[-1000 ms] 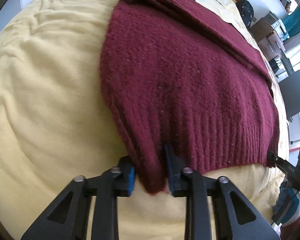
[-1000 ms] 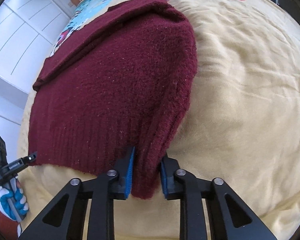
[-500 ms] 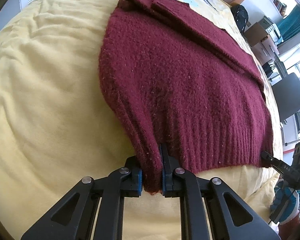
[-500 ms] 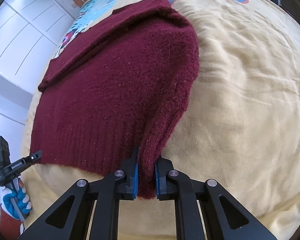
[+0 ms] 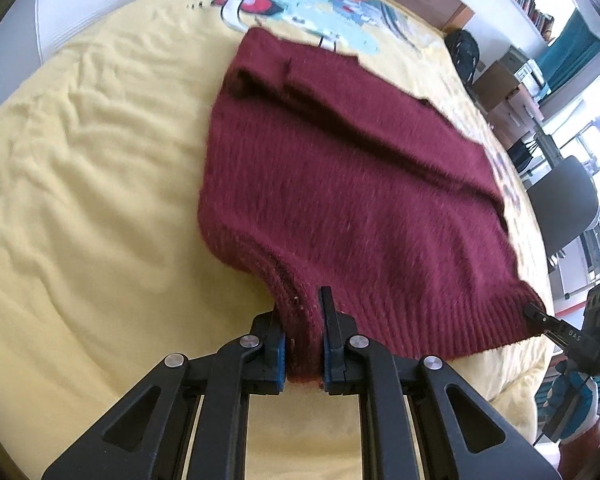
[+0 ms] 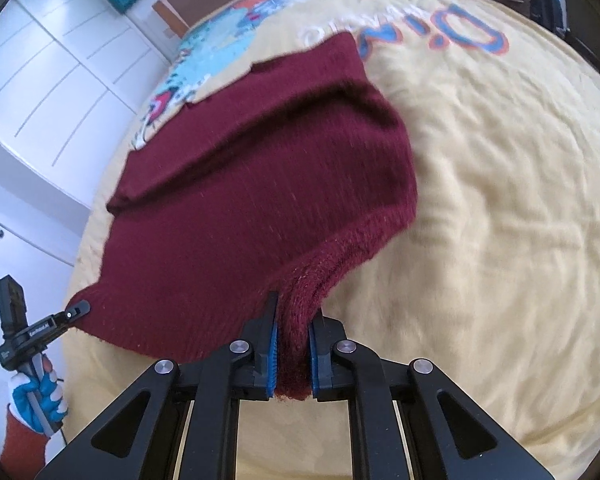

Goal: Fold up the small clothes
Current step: 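Lift the hem with both grippers and fold it toward the collar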

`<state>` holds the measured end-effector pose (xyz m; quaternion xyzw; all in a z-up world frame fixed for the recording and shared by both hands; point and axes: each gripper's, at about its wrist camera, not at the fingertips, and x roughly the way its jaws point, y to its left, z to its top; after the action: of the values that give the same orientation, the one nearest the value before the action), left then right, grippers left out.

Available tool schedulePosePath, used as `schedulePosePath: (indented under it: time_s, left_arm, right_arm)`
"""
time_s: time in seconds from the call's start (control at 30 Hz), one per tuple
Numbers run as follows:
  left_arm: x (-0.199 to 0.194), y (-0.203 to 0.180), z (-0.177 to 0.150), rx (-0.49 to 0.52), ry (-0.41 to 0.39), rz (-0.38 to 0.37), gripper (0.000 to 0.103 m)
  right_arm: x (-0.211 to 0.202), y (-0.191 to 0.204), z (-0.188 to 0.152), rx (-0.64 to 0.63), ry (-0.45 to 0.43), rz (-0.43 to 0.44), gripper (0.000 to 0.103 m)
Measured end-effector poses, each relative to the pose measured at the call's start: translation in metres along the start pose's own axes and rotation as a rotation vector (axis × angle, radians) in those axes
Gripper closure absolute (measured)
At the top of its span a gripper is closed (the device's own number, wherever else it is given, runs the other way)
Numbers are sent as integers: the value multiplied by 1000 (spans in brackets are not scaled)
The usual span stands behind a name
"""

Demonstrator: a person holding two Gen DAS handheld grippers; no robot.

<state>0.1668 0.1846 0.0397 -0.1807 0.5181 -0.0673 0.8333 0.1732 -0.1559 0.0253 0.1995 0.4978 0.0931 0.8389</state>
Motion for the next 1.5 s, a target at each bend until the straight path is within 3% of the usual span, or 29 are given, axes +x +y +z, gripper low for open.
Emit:
schedulePosePath:
  time_s: [0.4,0.87,1.23,1.5]
  left_arm:
    - [-22,-23,60,54,-107,-17,93]
    - [-28,-28,161,61,-220,-41,93]
    - [51,-11,228,49,-174,58,93]
    - [119,10,250,20,-95,124,92]
  right_arm:
    - [-26,23,63,-33,-104,45,92]
    - [-17,39,177,-33,-217,60,92]
    - [65,23,247,-1,-177,-9,92]
    - [132,2,266,26,-107,-75,90]
